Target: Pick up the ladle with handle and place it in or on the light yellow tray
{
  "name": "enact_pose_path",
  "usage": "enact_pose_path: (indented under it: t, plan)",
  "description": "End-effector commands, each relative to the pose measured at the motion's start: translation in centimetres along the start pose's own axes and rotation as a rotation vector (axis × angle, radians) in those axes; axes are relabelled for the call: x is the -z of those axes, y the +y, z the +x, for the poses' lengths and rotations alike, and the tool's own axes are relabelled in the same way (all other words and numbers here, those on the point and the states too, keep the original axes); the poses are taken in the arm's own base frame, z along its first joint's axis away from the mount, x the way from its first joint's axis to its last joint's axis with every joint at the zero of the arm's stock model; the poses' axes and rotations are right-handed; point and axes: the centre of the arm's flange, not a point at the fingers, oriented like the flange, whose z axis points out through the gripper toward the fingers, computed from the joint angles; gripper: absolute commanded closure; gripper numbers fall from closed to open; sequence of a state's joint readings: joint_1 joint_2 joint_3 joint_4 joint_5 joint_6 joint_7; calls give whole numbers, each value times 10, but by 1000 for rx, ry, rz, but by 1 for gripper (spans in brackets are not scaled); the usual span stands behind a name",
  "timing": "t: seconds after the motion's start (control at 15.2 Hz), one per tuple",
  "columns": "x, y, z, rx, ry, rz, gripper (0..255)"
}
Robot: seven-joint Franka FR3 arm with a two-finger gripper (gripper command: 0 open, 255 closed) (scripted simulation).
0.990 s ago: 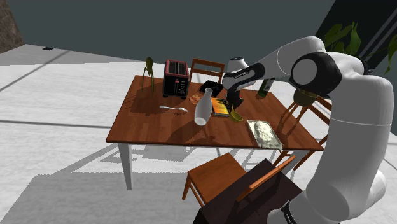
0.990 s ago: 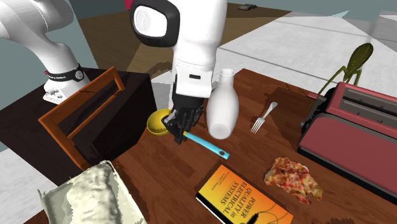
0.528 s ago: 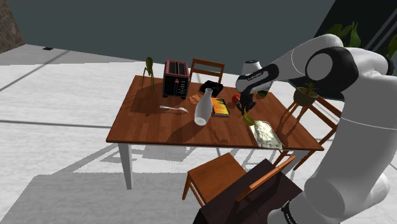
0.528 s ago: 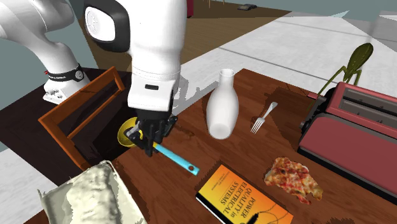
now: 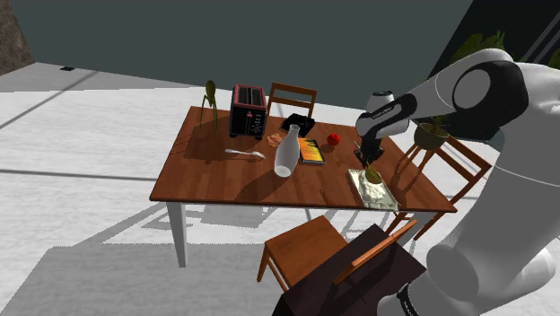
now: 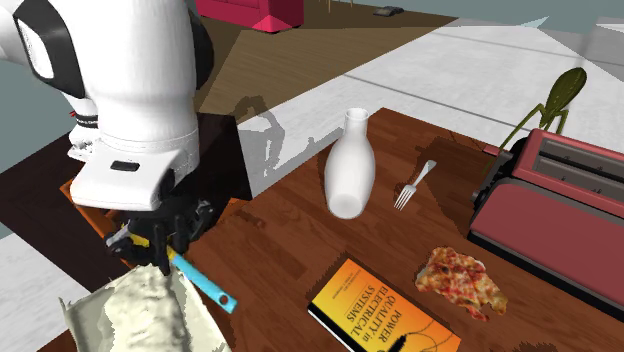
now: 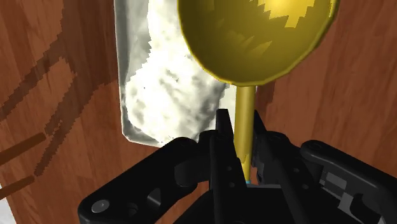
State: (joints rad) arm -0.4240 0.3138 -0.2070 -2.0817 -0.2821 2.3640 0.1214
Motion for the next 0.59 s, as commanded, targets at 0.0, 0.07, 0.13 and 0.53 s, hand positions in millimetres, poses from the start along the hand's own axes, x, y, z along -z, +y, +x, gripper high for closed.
enact_pose_path:
  t: [0.0,0.07,0.13,0.53]
  plan:
    - [-8,26,-4,1,0,0,255]
    - [-11,39,-8,1,0,0,255]
    - [-14,51,-12,1,0,0,255]
    - [-35,86,-23,1,0,0,255]
